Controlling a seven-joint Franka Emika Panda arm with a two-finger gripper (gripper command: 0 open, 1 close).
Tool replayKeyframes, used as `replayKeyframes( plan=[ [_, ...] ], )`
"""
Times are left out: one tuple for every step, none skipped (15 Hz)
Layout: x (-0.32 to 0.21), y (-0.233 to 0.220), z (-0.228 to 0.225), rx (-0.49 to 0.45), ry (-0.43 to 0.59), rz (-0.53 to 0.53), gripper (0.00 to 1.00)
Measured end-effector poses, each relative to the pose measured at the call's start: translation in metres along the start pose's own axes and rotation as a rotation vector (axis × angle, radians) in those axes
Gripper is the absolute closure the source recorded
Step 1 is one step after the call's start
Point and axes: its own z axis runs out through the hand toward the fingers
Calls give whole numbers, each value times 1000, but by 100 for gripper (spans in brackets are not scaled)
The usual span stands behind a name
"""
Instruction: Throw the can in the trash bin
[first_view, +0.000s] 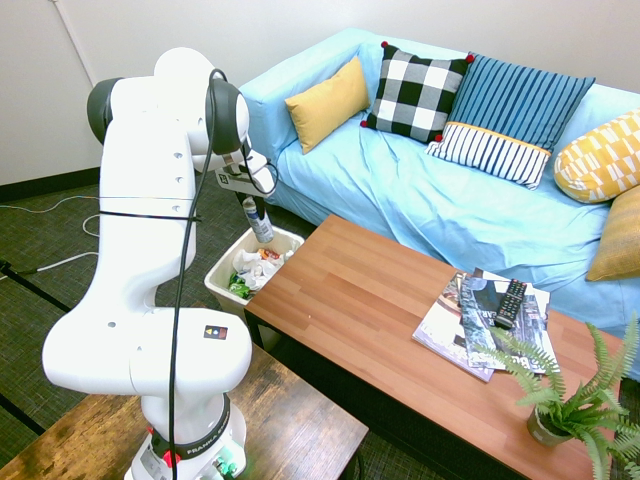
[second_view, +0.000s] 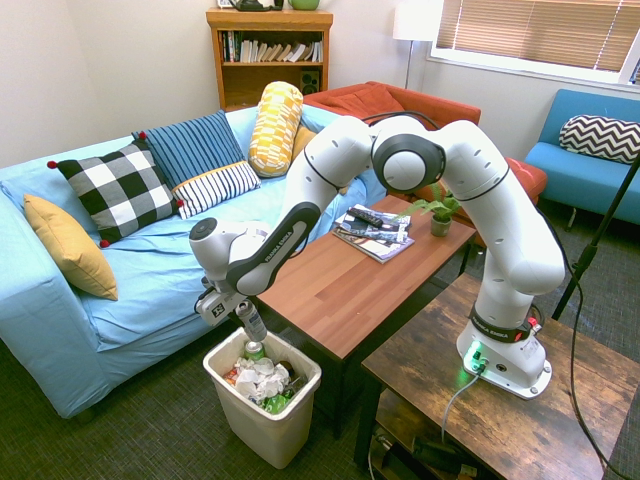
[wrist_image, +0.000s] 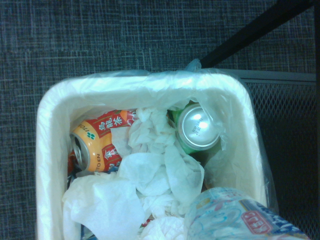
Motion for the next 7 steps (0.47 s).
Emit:
replayKeyframes(
  plan=[
    [-3, 0, 0, 0, 0, -1, 0],
    [-4, -1, 0, 0, 1, 0, 0],
    [-5, -1, 0, 0, 1, 0, 0],
    [-4, 0, 0, 0, 1, 1, 0],
    [-3, 0, 0, -1, 3, 2, 0],
    [-2, 0, 0, -1, 4, 4, 0],
    [0, 0, 0, -1, 6, 7, 0]
  ],
)
